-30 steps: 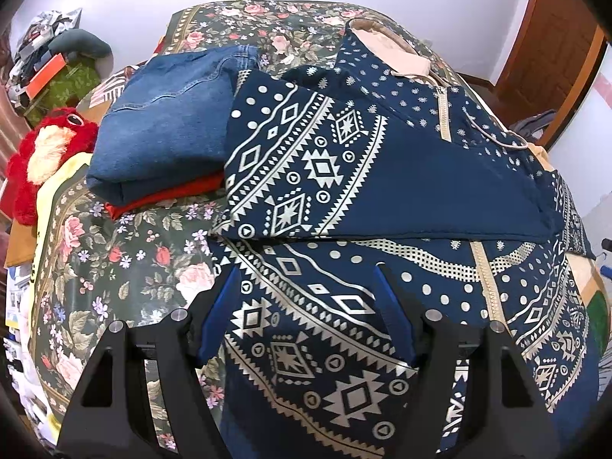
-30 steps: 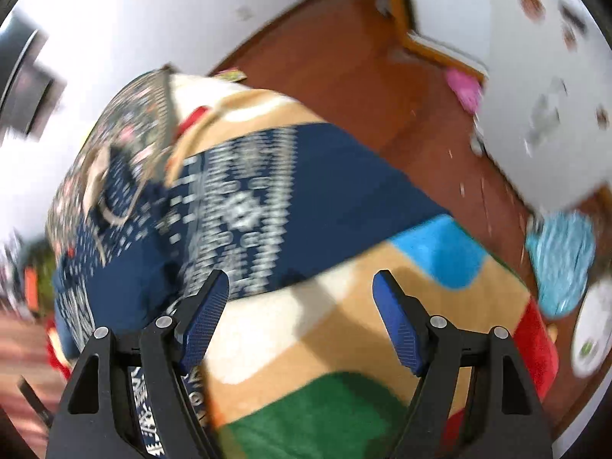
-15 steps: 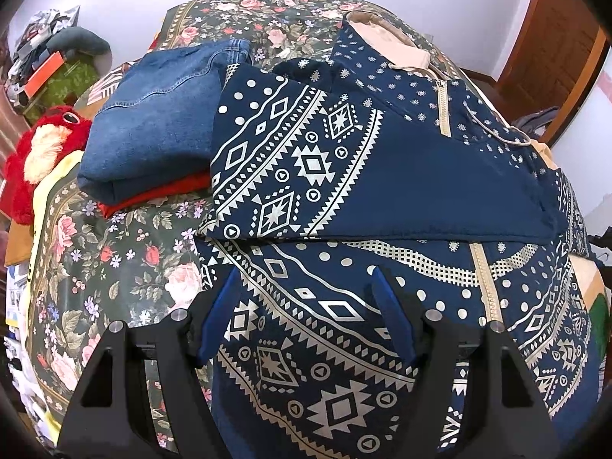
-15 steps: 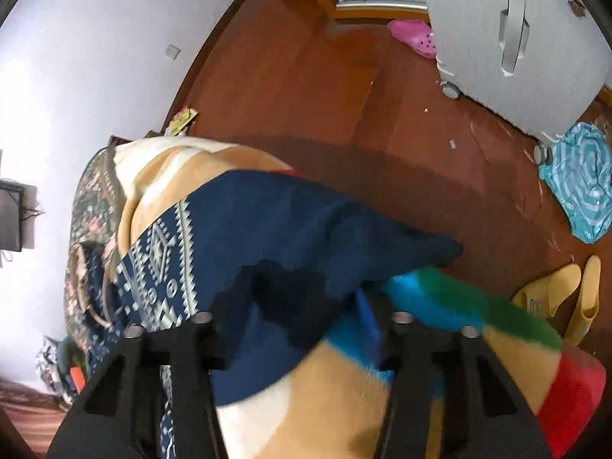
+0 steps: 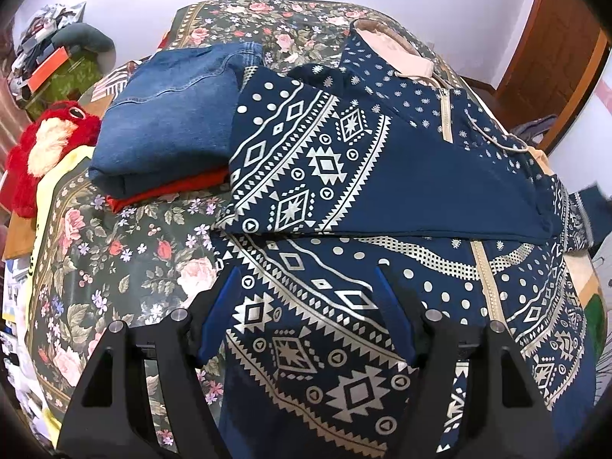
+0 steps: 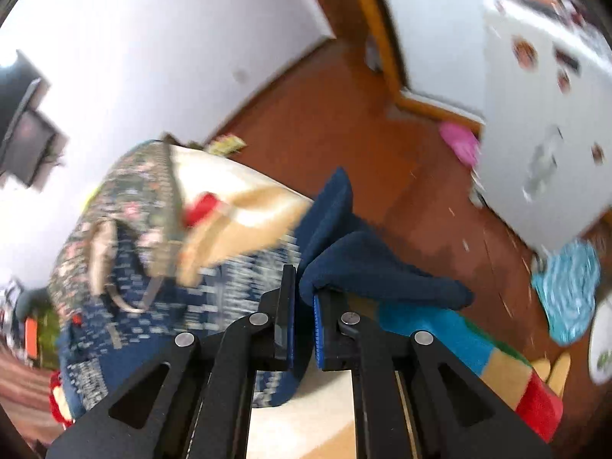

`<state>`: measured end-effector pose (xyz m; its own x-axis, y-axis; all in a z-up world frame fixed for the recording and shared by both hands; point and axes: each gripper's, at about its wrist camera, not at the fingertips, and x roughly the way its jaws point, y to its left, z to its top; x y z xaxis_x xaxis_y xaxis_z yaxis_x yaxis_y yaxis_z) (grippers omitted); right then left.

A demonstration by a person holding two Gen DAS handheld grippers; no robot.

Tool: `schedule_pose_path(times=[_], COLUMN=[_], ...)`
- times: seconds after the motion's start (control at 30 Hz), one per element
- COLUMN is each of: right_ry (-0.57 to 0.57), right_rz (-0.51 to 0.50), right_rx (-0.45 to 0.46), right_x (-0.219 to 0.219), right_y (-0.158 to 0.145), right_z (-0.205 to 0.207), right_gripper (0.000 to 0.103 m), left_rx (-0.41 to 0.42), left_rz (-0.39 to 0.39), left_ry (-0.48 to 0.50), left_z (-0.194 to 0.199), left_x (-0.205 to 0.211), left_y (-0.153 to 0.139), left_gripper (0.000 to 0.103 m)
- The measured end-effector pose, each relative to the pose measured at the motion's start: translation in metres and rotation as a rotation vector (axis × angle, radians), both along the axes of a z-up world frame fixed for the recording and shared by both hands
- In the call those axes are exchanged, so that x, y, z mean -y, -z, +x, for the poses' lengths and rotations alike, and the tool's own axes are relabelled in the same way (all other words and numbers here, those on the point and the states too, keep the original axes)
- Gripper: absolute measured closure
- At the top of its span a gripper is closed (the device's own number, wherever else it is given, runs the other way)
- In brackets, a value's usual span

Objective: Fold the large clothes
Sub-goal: 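Grasp the other navy sleeve cuff with the right tool, then carry the sleeve with the right tool across the garment and release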

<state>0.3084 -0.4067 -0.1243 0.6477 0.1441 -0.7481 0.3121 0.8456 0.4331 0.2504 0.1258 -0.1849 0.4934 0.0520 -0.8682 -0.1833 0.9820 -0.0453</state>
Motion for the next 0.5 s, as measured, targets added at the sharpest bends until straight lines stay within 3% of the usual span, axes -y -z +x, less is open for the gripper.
schedule_pose_path(times=[0.23, 0.37, 0.5], right_ry=[-0.205, -0.334, -0.461], right_rz=[-0.026, -0.038, -0.024], right_rx=[0.174, 0.196, 0.136], right_x=[-0.074, -0.125, -0.176], right_y=[-0.068, -0.072, -0.047], right_z=[0.011, 0.018, 0.027], right_gripper=[0.096, 0.096, 0.096], left_rx=[0.015, 0.020, 0.034], left_rz=[-0.025, -0.031, -0.033], left_ry=[-0.020, -0.028, -0.034], left_z=[-0.010, -0.015, -0.020], left_x=[-0.013, -0.020, -0.027], left_y=[-0.003, -0.003, -0.006], left_gripper=[0.033, 0.033, 0.033])
